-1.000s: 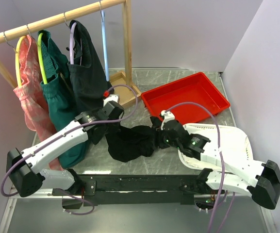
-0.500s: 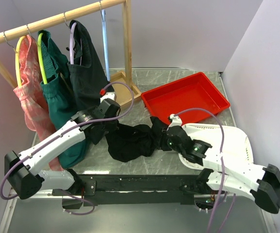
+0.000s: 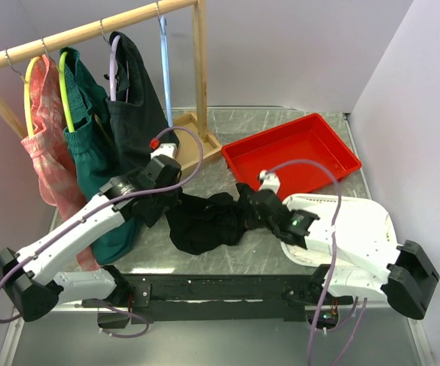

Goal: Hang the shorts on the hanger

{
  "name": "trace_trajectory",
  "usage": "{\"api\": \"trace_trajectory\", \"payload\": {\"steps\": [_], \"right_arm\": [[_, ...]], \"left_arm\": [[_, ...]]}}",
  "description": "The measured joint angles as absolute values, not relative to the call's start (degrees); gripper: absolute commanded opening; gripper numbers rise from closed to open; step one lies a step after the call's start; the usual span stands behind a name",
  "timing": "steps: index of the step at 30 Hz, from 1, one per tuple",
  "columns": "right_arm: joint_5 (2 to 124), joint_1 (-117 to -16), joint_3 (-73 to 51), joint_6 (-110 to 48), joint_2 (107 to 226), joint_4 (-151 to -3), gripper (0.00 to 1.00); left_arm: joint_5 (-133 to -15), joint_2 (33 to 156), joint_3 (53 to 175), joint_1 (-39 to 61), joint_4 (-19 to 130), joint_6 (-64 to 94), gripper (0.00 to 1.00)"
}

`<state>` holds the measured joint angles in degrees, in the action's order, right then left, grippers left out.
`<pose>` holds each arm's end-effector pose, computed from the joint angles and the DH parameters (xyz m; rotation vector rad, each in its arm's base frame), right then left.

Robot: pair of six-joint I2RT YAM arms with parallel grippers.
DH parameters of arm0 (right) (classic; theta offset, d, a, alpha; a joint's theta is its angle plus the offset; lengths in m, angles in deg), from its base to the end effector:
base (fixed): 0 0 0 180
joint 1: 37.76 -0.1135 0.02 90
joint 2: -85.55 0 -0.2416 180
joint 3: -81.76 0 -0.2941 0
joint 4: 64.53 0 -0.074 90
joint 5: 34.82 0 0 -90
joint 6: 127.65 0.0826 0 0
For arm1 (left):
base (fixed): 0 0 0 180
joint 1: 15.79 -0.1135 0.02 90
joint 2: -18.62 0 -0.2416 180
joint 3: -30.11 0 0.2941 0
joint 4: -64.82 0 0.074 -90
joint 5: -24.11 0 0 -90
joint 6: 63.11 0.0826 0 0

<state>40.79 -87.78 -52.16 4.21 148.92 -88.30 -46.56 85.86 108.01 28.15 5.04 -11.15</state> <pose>0.2140 0.2233 0.1409 -0.0321 2.3229 0.5549 0.2458 -0.1989 0.2758 -0.0283 2.3825 -0.2756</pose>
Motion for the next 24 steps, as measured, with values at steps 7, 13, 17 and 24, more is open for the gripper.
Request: {"api": "trace_trajectory", "payload": {"steps": [7, 13, 17, 24], "right_arm": [[26.5, -86.8, -27.4, -5.9, 145.4, -103.3, 0.0], [23.9, -86.7, -5.7, -14.5, 145.0, -108.6, 0.0], [26.0, -87.0, 4.4, -17.8, 147.0, -113.3, 0.0], [33.5, -87.1, 20.8, -20.4, 151.0, -120.8, 0.0]], "left_arm": [[-46.3, 81.8, 115.9, 28.1, -0.1, -8.4, 0.01], [-46.0, 77.8, 125.5, 28.2, -1.1, -6.8, 0.01], [-46.0, 76.6, 131.3, 28.3, -1.3, -6.1, 0.01], [-47.1, 76.6, 142.0, 28.3, -1.8, -3.7, 0.01]]}}
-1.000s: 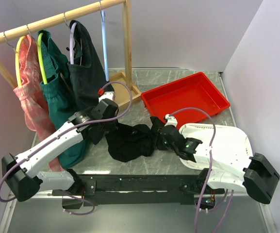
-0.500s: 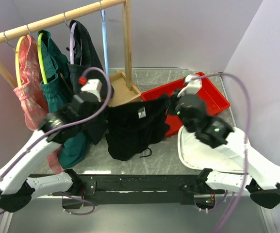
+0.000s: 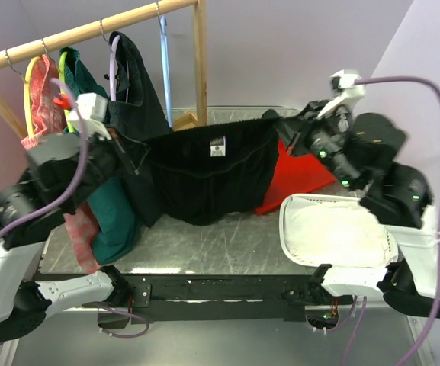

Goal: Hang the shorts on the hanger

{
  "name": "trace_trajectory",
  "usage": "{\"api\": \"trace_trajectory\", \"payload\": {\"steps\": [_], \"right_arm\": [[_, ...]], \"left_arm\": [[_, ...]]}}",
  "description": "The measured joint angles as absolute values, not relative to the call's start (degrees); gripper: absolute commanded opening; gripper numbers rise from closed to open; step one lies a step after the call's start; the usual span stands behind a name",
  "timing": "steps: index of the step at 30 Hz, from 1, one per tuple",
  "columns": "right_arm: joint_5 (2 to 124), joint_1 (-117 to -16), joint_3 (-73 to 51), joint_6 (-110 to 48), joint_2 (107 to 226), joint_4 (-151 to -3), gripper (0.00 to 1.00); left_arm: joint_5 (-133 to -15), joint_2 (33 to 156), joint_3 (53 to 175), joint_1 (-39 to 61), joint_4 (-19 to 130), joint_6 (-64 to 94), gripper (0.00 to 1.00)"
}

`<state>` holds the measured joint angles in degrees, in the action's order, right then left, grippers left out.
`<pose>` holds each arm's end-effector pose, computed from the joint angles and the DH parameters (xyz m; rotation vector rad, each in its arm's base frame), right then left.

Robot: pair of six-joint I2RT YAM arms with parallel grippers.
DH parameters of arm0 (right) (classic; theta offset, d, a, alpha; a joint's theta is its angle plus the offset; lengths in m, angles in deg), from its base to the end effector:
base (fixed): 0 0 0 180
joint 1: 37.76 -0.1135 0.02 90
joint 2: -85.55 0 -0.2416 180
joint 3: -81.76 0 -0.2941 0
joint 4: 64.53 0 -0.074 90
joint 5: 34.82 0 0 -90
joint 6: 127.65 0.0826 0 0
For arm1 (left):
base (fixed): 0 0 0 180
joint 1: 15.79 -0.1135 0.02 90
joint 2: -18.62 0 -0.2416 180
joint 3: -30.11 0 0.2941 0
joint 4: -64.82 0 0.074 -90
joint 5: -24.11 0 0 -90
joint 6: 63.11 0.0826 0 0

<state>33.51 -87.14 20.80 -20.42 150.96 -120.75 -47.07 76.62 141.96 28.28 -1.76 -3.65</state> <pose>0.1823 0.1657 0.5632 -0.1636 1.6370 0.5905 0.1722 -0.1296 0.5223 -0.0249 1.8265 -0.6385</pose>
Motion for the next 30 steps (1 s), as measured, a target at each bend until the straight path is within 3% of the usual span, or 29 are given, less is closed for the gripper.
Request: {"api": "trace_trajectory", "payload": {"steps": [7, 16, 30], "right_arm": [[41.5, -87.3, 35.9, -20.2, 153.8, -124.9, 0.0], [46.3, -87.4, 49.4, -18.6, 161.8, -128.9, 0.0], [48.7, -87.5, 37.7, -15.9, 157.4, -120.1, 0.0]], "left_arm": [[-48.2, 78.2, 150.0, 28.3, -2.0, -2.0, 0.01], [-45.8, 79.1, 149.9, 28.3, -1.1, -1.6, 0.01], [-44.3, 74.0, 148.1, 28.3, 5.1, -0.7, 0.01]]}}
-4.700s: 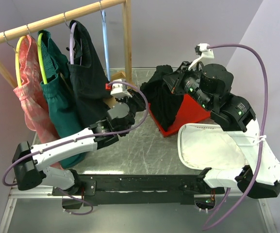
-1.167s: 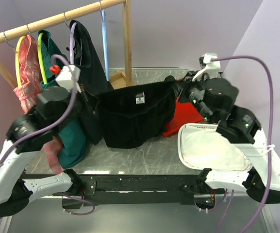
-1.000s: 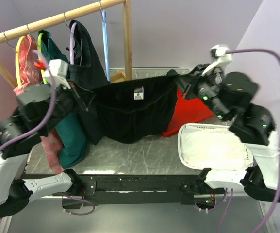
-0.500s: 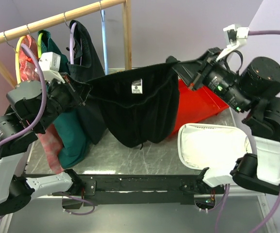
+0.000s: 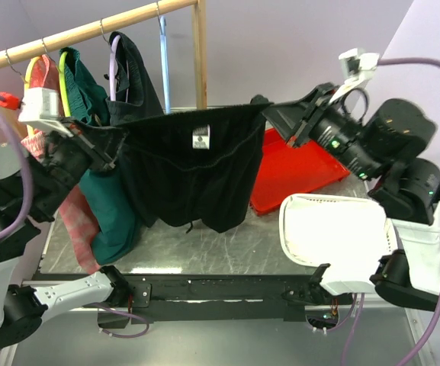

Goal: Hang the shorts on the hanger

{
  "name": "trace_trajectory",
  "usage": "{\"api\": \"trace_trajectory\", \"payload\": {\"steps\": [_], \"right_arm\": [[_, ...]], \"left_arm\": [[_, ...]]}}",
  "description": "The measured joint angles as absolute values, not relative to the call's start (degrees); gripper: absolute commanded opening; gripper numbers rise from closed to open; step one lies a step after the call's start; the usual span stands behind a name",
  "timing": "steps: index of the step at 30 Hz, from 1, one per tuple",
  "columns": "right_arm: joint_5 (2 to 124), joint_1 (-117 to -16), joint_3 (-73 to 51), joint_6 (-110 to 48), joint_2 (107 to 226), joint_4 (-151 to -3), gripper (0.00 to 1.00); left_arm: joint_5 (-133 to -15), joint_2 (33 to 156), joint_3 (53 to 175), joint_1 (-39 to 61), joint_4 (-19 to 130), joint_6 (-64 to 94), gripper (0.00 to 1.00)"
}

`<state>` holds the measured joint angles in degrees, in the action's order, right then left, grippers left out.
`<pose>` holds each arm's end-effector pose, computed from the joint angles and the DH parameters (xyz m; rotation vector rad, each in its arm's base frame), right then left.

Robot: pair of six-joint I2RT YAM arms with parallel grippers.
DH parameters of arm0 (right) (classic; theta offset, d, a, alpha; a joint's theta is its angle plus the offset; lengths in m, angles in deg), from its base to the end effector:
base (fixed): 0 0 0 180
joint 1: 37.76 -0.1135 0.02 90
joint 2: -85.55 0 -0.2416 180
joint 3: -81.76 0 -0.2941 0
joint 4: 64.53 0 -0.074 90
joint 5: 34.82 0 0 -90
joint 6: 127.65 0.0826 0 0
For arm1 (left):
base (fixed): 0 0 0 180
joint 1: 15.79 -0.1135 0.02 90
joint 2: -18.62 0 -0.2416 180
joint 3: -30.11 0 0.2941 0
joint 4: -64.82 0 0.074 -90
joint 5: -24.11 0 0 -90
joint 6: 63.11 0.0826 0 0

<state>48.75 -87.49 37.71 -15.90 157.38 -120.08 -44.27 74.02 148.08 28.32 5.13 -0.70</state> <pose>0.1540 0.1675 0.6309 -0.2655 1.4674 0.9422 0.1424 -0.0957 0.5810 -0.0845 1.5645 -0.7083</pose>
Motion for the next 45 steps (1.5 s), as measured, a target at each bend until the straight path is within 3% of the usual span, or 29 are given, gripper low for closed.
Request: {"api": "trace_trajectory", "payload": {"steps": [4, 9, 13, 18, 21, 24, 26, 32, 38, 45], "right_arm": [[44.3, -87.4, 25.4, -16.2, 152.2, -118.8, 0.0], [41.0, -84.8, -0.1, -14.8, 140.0, -118.2, 0.0], [44.4, -75.5, -14.4, -13.4, 134.9, -118.1, 0.0], [50.5, -65.0, -27.1, -13.2, 137.2, -114.2, 0.0], [52.6, -64.0, -30.9, -13.3, 142.8, -112.1, 0.0], [53.9, -63.8, -34.4, -13.3, 147.6, -110.3, 0.0], [54.4, -63.8, -35.5, -13.3, 148.3, -110.2, 0.0], [54.6, -63.7, -35.4, -13.3, 148.3, -108.7, 0.0], [54.8, -63.8, -34.8, -13.3, 149.0, -108.1, 0.0], [54.8, -64.5, -34.7, -13.0, 149.6, -107.1, 0.0]], "left_arm": [[-46.4, 75.5, 145.5, 28.3, 4.5, -0.1, 0.01], [-49.0, 80.1, 142.5, 28.3, 1.4, 0.8, 0.01], [-51.1, 83.3, 134.0, 28.3, 2.1, 0.5, 0.01], [-53.1, 85.2, 117.1, 28.5, 8.5, -2.6, 0.01], [-52.7, 86.7, 108.8, 29.5, 12.1, -4.4, 0.02], [-52.0, 87.7, 104.0, 30.6, 14.3, -5.5, 0.17], [-51.9, 87.6, 102.5, 31.0, 15.9, -5.6, 0.34], [-52.0, 86.5, 102.3, 31.2, 18.1, -3.9, 0.54], [-58.3, 81.4, 106.3, 32.0, 14.0, 2.1, 0.58], [-63.7, 80.0, 126.0, 32.1, 10.5, 5.1, 0.62]]}}
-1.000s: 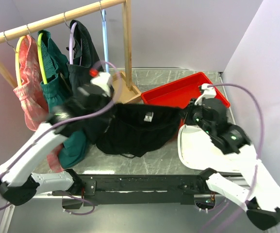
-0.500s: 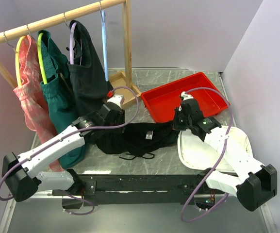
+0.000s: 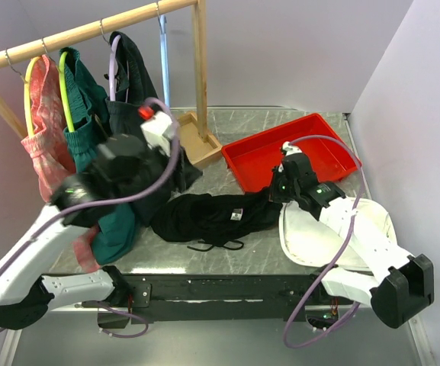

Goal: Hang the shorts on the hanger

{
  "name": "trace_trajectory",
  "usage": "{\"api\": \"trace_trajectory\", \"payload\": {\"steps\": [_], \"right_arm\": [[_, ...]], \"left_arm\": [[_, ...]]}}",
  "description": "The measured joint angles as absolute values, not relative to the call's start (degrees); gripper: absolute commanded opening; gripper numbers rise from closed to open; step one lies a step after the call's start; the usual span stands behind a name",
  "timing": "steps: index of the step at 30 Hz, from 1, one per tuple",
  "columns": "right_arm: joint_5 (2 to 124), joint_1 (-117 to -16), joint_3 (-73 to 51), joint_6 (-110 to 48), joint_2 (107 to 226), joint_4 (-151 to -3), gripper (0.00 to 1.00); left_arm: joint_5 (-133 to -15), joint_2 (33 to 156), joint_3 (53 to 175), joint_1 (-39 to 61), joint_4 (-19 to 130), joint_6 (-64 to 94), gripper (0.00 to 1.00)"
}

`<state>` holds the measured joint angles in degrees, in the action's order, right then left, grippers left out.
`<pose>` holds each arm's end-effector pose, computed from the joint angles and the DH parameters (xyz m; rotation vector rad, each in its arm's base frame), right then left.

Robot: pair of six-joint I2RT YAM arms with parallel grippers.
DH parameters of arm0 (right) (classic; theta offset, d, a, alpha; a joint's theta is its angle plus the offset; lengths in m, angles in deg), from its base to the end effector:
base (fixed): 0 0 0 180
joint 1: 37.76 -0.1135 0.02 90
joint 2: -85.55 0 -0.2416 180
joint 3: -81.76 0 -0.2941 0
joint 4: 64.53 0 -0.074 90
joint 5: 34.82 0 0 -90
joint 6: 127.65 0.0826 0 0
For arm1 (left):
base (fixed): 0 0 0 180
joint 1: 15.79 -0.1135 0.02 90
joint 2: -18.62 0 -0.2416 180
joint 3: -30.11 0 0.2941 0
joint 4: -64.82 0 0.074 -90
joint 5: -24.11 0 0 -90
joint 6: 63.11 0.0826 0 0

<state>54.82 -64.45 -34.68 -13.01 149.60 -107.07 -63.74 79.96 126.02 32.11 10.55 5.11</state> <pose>0.2887 0.1445 0.2214 -0.0391 2.3635 0.4382 0.1992 -0.2158 0.4396 0.4248 1.9478 -0.7712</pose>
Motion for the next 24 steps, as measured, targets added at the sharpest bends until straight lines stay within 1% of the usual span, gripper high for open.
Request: {"api": "trace_trajectory", "payload": {"steps": [2, 3, 5, 7, 11, 15, 16, 20, 24], "right_arm": [[54.8, -65.0, -34.3, -13.0, 150.5, -107.1, 0.0], [54.8, -65.3, -34.0, -13.0, 151.0, -107.1, 0.0], [54.8, -65.8, -33.3, -13.0, 152.0, -107.0, 0.0], [54.8, -66.3, -32.8, -13.0, 152.6, -106.9, 0.0], [54.8, -67.4, -32.0, -13.0, 153.4, -106.7, 0.0], [54.8, -68.1, -32.0, -13.0, 153.9, -106.3, 0.0], [54.8, -68.2, -32.0, -13.0, 154.1, -106.2, 0.0], [54.8, -68.4, -32.0, -12.8, 155.0, -105.6, 0.0], [54.8, -68.7, -32.0, -12.6, 155.4, -104.8, 0.0]], "left_arm": [[-63.0, 80.4, 132.2, 32.1, 10.0, 5.1, 0.64], [-60.7, 81.3, 135.9, 32.3, 9.9, 5.0, 0.64], [-55.4, 83.3, 142.7, 32.4, 10.1, 4.7, 0.65], [-48.1, 87.1, 150.7, 32.4, 9.7, 4.5, 0.65], [-36.7, 95.5, 162.8, 32.0, 9.0, 4.6, 0.67], [-29.8, 103.3, 167.8, 29.2, 7.8, 5.1, 0.65], [-28.9, 104.8, 168.0, 28.3, 7.8, 5.3, 0.63], [-27.2, 109.4, 165.2, 22.7, 8.2, 6.5, 0.6], [-27.2, 110.3, 161.5, 20.0, 9.0, 7.7, 0.58]]}}
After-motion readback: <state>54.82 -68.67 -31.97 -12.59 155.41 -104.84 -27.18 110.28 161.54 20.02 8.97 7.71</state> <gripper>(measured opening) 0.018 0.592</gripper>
